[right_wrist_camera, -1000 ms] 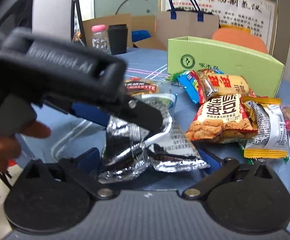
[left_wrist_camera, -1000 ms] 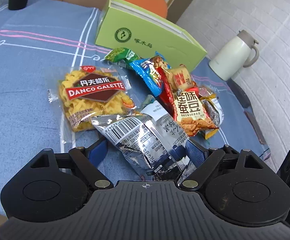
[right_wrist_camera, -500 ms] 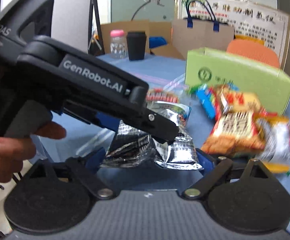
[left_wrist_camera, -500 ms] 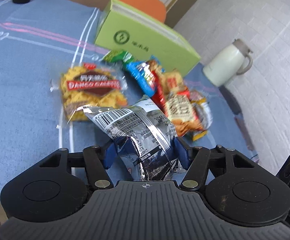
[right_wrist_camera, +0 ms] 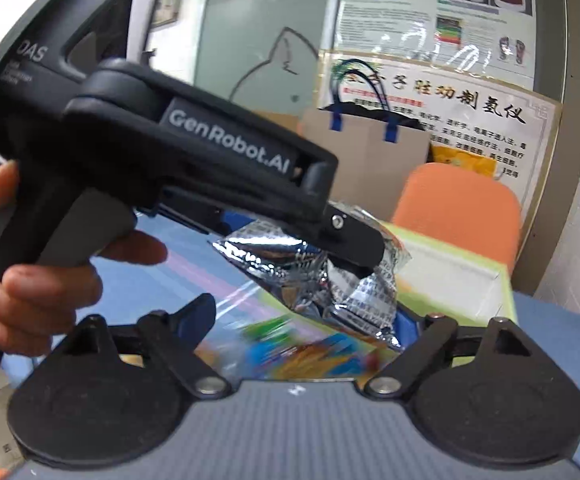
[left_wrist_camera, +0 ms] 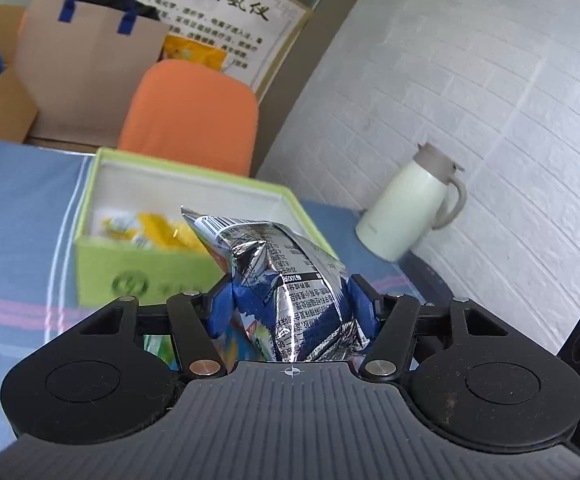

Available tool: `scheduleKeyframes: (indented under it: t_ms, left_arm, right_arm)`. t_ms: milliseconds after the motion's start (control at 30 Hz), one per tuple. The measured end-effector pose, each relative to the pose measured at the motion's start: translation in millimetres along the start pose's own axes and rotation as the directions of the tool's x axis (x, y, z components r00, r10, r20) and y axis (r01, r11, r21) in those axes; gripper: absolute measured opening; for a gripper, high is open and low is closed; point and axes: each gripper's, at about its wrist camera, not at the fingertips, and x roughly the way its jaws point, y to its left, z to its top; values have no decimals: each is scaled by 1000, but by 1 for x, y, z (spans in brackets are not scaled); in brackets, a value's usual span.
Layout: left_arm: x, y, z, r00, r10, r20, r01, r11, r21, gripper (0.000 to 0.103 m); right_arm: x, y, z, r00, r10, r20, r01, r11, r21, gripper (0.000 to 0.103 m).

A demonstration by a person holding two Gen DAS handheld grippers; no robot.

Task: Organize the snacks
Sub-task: 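Drop the silver foil bag into the green box with the left gripper, then grasp the white-and-yellow wrapped snack with the left gripper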

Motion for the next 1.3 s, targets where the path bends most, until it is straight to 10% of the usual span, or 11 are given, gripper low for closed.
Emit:
scheduleKeyframes:
  t_ms: [467, 800, 1300]
  left_arm:
    - [202, 30, 65, 980, 108, -170, -98, 993, 65, 55]
    - [99, 22, 42, 997, 50, -50, -49, 999, 9, 76]
    - [-7, -14, -113, 991, 27, -133, -35, 997, -65, 71]
  right_arm:
    - [95, -141, -9, 988, -110, -106, 117, 991, 58, 90]
    - [3, -122, -44, 994, -105, -23, 107, 985, 137, 93]
    - [-82, -17, -137, 989, -109, -103, 132, 956, 262, 93]
